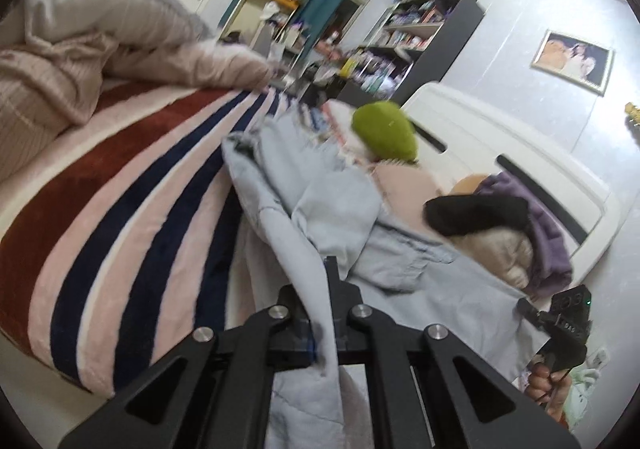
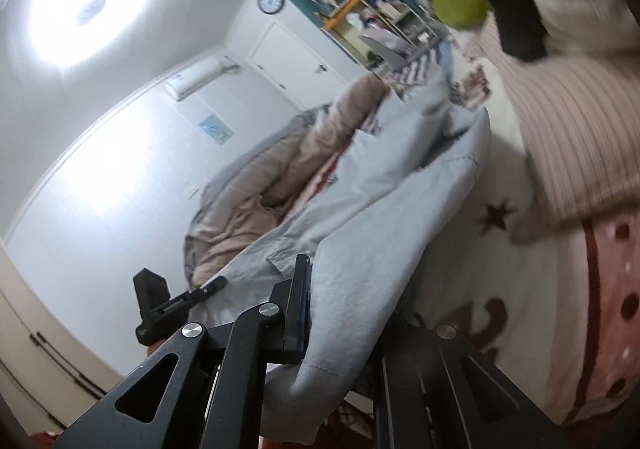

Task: Fold large clothes

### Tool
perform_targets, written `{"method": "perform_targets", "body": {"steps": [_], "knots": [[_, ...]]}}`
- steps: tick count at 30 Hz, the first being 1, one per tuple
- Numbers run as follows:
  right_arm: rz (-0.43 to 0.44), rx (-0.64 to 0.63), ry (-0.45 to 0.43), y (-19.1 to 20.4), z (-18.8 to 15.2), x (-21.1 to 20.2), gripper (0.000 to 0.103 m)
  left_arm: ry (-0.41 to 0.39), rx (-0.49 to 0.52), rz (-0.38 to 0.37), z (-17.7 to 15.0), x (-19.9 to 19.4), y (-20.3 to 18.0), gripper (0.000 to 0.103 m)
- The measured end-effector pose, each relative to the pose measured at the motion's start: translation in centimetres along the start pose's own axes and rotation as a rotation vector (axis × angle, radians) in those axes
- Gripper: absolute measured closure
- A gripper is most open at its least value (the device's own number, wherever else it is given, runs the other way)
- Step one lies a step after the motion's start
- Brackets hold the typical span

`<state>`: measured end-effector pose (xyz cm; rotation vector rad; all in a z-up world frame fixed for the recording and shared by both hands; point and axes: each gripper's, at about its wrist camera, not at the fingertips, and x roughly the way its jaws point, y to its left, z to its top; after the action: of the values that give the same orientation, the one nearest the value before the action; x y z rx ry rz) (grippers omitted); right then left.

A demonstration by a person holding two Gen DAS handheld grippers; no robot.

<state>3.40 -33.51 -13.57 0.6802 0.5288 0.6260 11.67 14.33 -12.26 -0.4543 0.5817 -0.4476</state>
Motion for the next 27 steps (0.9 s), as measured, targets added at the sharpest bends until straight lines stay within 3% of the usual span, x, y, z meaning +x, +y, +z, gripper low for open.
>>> {"method": "perform_targets", "body": {"steps": [11,17,22,27], "knots": [[0.05,-0.125,-0.073,5.9,2.3,-3.8,0.099,-0.124,0.058,-0.104,2.2,-4.9,-4.3,0.102],[0.073,-0.22,-0.083,10.6,3.0,-7.5,0.1,-0.21,0.132,-0.163,2.8,-10.6,-7.6,0.102],[0.028,-0.344,-0.091,14.9,3.5,-11.0,0.1,-0.282,0.186,-0.16,4.3,-15.5,-8.6,0.101],[-0.038,-0.39,-0.097,16.0,5.9,-10.8,0.1,-0.303,0.192,-0.083,7.4,-15.2,-7.8,0.101]]}}
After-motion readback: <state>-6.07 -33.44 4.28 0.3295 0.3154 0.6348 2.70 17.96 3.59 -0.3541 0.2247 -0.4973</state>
